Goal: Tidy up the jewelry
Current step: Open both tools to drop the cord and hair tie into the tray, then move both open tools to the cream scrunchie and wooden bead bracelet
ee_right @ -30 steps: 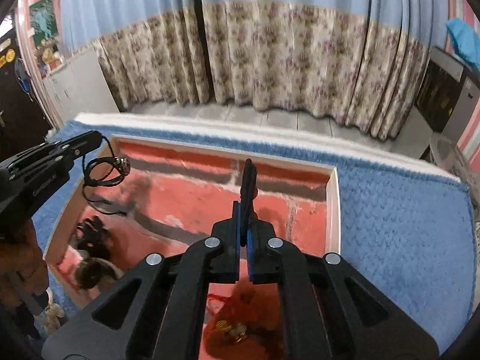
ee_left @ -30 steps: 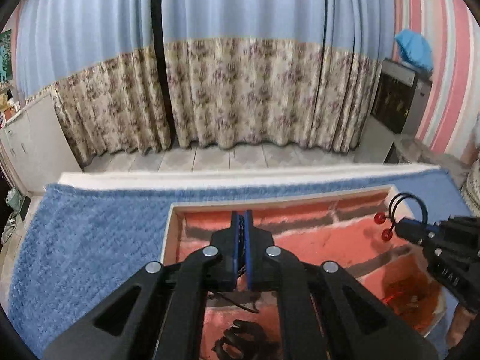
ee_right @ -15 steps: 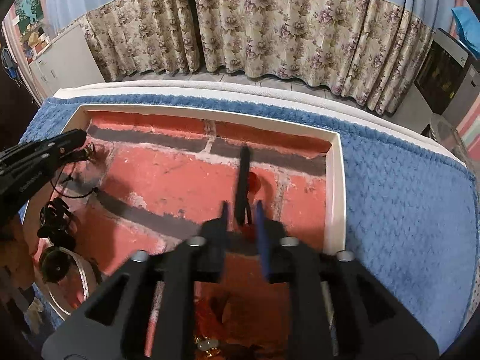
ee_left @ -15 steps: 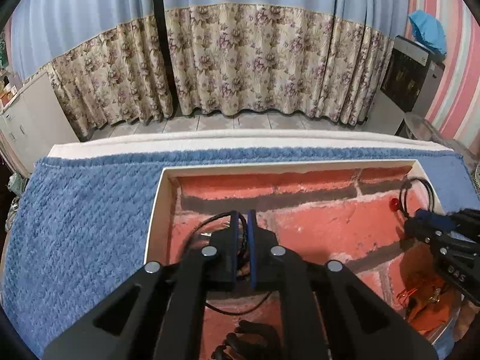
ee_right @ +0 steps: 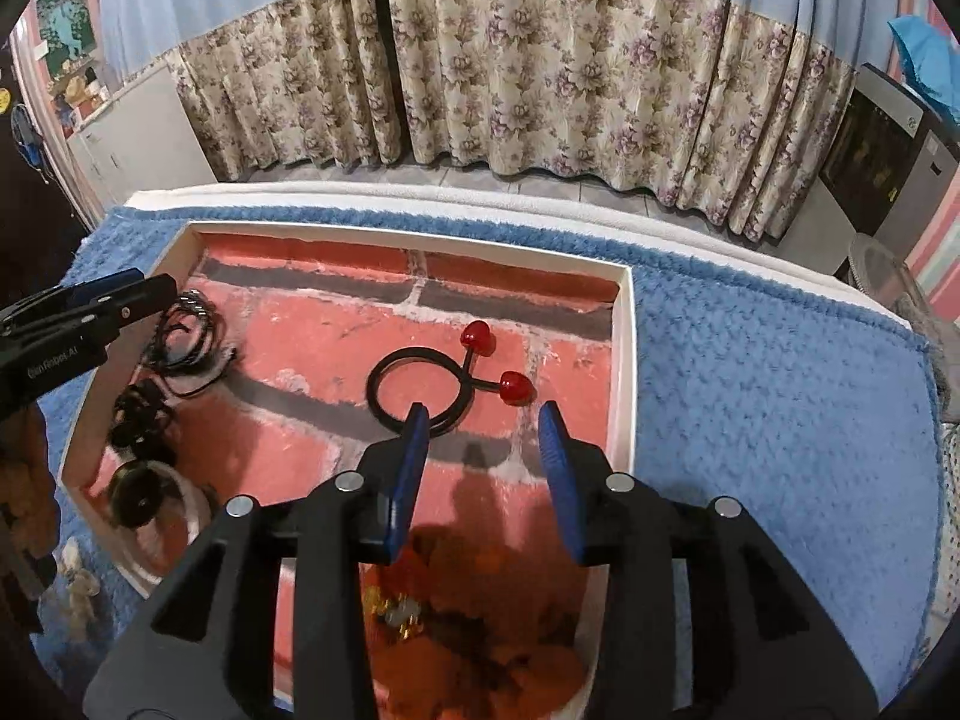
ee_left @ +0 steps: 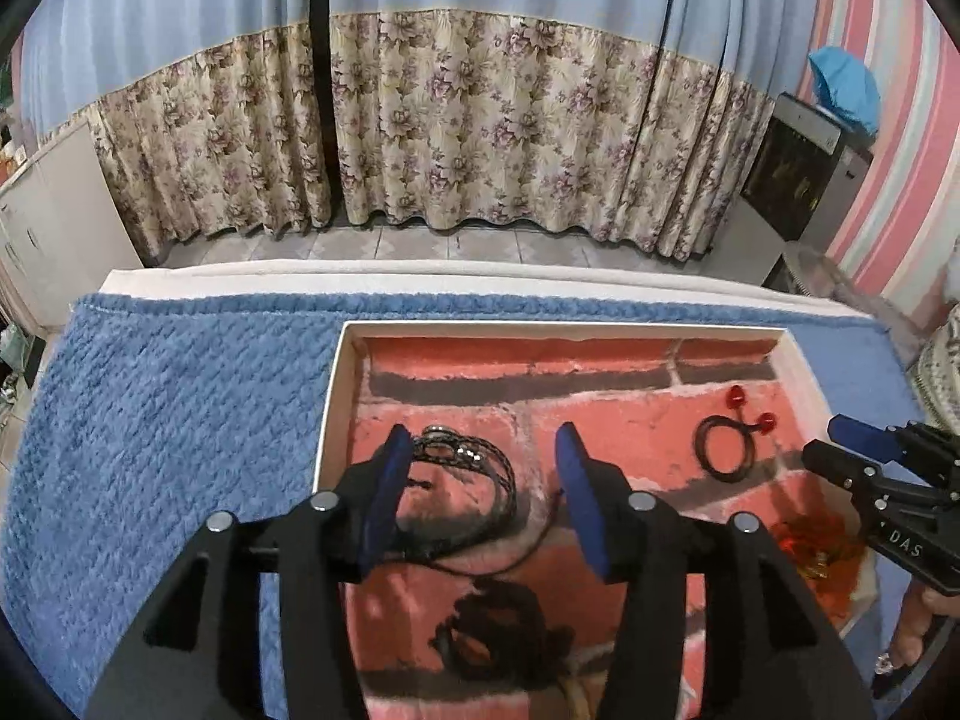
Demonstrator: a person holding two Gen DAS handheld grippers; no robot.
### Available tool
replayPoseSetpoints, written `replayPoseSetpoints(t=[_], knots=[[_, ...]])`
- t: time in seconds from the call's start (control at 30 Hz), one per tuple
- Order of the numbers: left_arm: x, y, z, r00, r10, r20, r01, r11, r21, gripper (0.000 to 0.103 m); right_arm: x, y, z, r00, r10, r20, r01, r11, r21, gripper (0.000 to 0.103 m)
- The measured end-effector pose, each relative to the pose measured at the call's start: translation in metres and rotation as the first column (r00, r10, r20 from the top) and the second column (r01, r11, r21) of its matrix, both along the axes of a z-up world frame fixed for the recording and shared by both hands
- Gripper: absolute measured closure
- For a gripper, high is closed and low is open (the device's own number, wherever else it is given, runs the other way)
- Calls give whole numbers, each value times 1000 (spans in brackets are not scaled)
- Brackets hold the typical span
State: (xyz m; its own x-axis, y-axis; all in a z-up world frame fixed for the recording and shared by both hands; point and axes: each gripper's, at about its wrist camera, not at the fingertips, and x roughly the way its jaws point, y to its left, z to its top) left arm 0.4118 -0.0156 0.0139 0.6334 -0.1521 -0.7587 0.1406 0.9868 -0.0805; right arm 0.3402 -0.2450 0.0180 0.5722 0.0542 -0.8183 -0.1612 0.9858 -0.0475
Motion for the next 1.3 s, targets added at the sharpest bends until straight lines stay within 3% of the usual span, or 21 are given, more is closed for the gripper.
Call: replayPoseSetpoints(t=[0.4, 0.47, 0.6, 0.87, 1.1, 1.3], knots=[[-100, 47, 58, 986, 7, 169, -20, 997, 74, 51, -111, -54, 69, 981, -28, 193, 31, 999, -12, 61], [-122, 57, 58, 981, 19, 195, -38, 995, 93, 45, -140, -71, 73, 974, -53, 222, 57, 998, -13, 57], [-174, 87, 47, 972, 67, 226, -91, 991, 98, 44, -193, -103, 63, 964, -110, 243, 114, 993, -3, 57], [-253, 114, 5, 968, 152, 202, -165, 985, 48, 44, -271, -134, 25, 944, -226, 241, 232, 973, 1, 53], [-280, 103, -17, 979, 130, 157, -132, 991, 0, 43, -293, -117, -12, 961, -207, 185, 210, 978, -1, 53], [-286, 86, -20, 984, 90, 156, -91, 996, -1, 43, -293, -96, -10, 962, -189, 197, 188, 982, 26, 53]])
